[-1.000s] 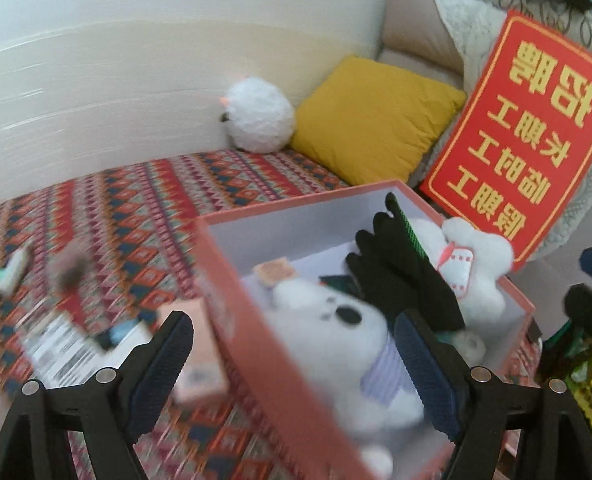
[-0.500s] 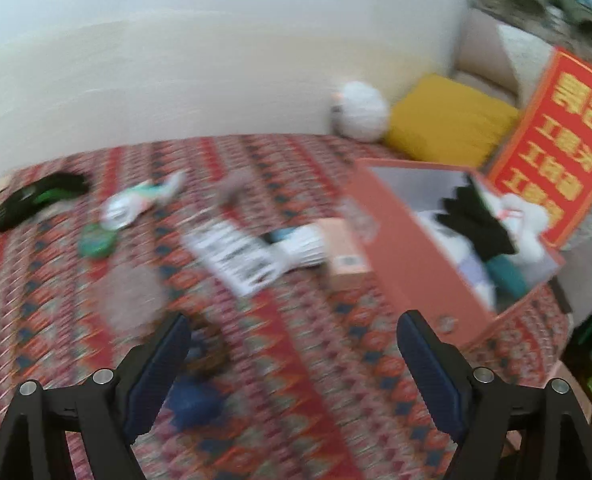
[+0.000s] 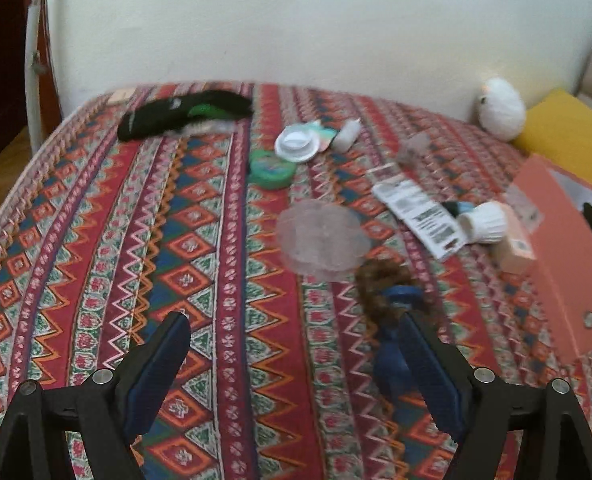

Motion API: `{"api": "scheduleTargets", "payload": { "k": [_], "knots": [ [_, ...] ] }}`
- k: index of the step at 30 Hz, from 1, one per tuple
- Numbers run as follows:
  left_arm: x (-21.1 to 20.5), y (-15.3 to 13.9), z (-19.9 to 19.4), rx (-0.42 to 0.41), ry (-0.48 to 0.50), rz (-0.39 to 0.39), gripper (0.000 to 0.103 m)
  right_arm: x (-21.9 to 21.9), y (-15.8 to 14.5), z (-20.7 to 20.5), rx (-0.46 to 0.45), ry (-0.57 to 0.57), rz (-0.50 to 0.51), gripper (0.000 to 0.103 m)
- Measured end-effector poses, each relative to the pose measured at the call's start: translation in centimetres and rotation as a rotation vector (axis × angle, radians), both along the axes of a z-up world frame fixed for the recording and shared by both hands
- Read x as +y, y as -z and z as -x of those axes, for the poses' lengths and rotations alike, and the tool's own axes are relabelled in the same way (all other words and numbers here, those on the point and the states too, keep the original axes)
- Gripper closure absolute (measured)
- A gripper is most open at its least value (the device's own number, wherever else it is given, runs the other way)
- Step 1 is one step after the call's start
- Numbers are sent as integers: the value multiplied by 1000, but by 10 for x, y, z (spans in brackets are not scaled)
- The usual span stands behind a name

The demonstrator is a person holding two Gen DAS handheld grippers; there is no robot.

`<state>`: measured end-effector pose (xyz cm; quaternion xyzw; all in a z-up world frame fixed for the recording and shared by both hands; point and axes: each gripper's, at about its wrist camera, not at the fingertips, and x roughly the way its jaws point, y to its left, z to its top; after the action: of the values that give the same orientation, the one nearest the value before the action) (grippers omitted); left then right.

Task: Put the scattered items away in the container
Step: 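Grasp the bead bracelet with the right tool while the left tool grasps the clear tray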

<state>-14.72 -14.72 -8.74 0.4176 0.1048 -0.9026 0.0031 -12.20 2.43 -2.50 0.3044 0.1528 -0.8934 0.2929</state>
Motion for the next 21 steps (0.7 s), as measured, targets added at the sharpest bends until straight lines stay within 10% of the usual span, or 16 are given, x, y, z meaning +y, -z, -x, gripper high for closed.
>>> {"api": "scheduleTargets", "payload": {
  "k": [16, 21],
  "knots": [
    [-22, 73, 90, -147, -40, -70, 15, -86, 114, 88, -114, -108, -267, 70],
    [-16, 92, 116, -176, -17, -74, 15, -68, 119, 100, -145, -96, -205, 83]
  ]
}}
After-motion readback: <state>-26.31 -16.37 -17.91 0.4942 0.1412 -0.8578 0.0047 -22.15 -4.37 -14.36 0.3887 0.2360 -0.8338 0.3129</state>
